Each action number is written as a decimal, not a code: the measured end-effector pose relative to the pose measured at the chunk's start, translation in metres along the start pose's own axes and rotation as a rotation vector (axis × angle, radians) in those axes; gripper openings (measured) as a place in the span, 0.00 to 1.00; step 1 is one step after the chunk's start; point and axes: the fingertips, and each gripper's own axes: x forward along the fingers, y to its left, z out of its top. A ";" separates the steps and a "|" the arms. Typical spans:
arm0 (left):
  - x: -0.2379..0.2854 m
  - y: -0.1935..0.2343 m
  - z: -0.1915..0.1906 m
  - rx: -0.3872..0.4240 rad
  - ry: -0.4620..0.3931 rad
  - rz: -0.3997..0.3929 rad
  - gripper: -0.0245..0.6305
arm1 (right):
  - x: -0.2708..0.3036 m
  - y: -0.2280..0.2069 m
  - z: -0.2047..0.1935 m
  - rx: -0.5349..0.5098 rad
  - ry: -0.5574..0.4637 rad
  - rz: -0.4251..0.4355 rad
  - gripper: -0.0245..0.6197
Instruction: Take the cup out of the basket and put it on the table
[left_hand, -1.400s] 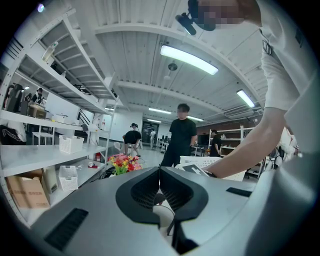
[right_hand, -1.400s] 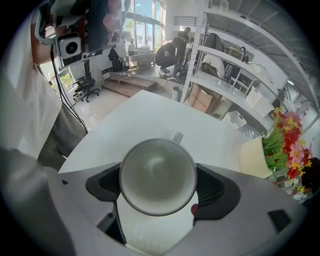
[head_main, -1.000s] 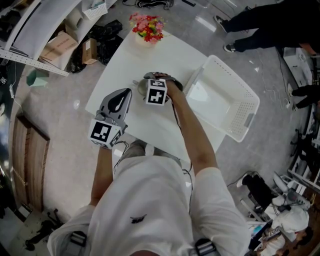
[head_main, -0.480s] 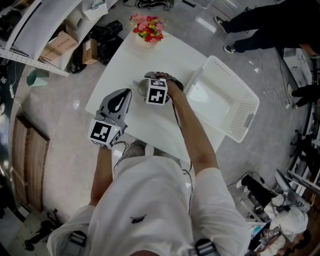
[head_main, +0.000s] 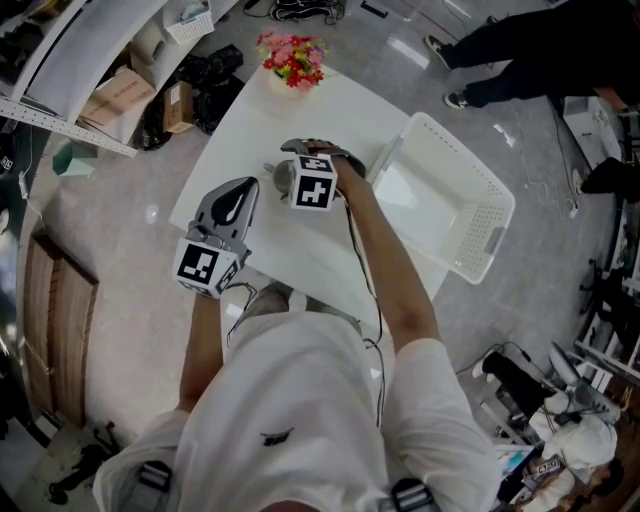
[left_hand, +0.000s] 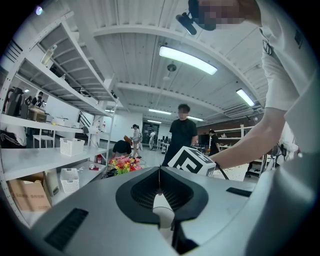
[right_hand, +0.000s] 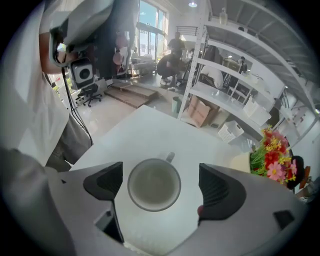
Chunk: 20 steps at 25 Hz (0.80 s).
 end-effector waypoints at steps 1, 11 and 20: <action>0.000 0.000 0.001 0.002 -0.001 0.001 0.06 | -0.005 -0.001 0.006 -0.002 -0.020 -0.013 0.75; -0.005 -0.003 0.019 0.033 -0.030 -0.006 0.05 | -0.073 -0.020 0.051 -0.033 -0.203 -0.253 0.74; -0.009 -0.012 0.040 0.068 -0.061 -0.023 0.06 | -0.170 -0.022 0.090 0.086 -0.508 -0.506 0.47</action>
